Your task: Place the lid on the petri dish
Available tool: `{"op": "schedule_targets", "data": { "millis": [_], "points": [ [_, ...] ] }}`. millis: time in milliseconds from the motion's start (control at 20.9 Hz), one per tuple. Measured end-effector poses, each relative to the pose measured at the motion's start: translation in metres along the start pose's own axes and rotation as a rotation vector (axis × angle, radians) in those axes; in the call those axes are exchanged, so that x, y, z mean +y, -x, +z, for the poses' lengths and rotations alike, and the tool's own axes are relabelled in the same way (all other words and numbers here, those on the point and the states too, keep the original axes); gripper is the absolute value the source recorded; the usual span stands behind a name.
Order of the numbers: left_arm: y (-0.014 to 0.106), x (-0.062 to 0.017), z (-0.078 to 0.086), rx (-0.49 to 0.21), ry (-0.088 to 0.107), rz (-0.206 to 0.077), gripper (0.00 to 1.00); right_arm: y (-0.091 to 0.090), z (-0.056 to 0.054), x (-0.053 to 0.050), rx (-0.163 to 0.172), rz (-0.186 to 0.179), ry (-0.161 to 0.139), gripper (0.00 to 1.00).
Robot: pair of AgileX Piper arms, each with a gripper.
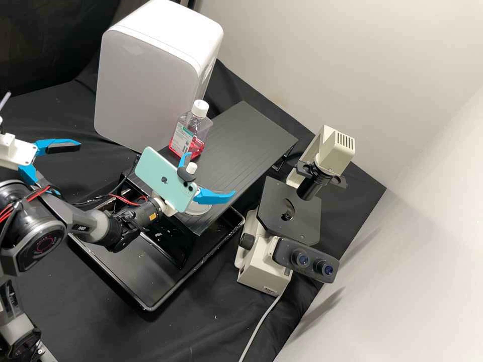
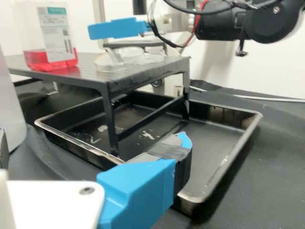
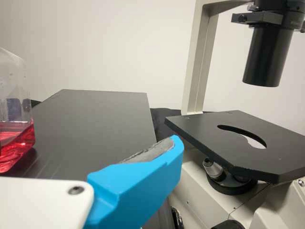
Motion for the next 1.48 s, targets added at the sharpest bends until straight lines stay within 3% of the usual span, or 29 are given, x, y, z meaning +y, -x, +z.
{"op": "schedule_targets", "data": {
  "millis": [191, 573, 860, 1195, 1481],
  "points": [
    [-0.001, -0.0028, 0.002, -0.009, 0.008, -0.013, 1.0, 0.0, 0.0, 0.0, 0.0, 0.0, 0.0, 1.0],
    [-0.004, 0.0001, 0.001, -0.011, 0.003, -0.001, 1.0, 0.005, 0.002, -0.001, -0.006, -0.007, 0.0, 1.0],
    [-0.005, -0.0012, 0.002, -0.013, 0.005, -0.006, 1.0, 0.026, 0.005, -0.001, 0.005, -0.021, -0.03, 1.0],
    [-0.005, -0.0022, 0.001, -0.003, 0.012, -0.008, 1.0, 0.057, 0.011, -0.007, 0.001, -0.041, -0.019, 1.0],
    [-0.005, -0.0022, 0.001, -0.003, 0.012, -0.008, 1.0, 0.065, 0.016, -0.009, -0.016, -0.048, -0.02, 1.0]
  ]
}}
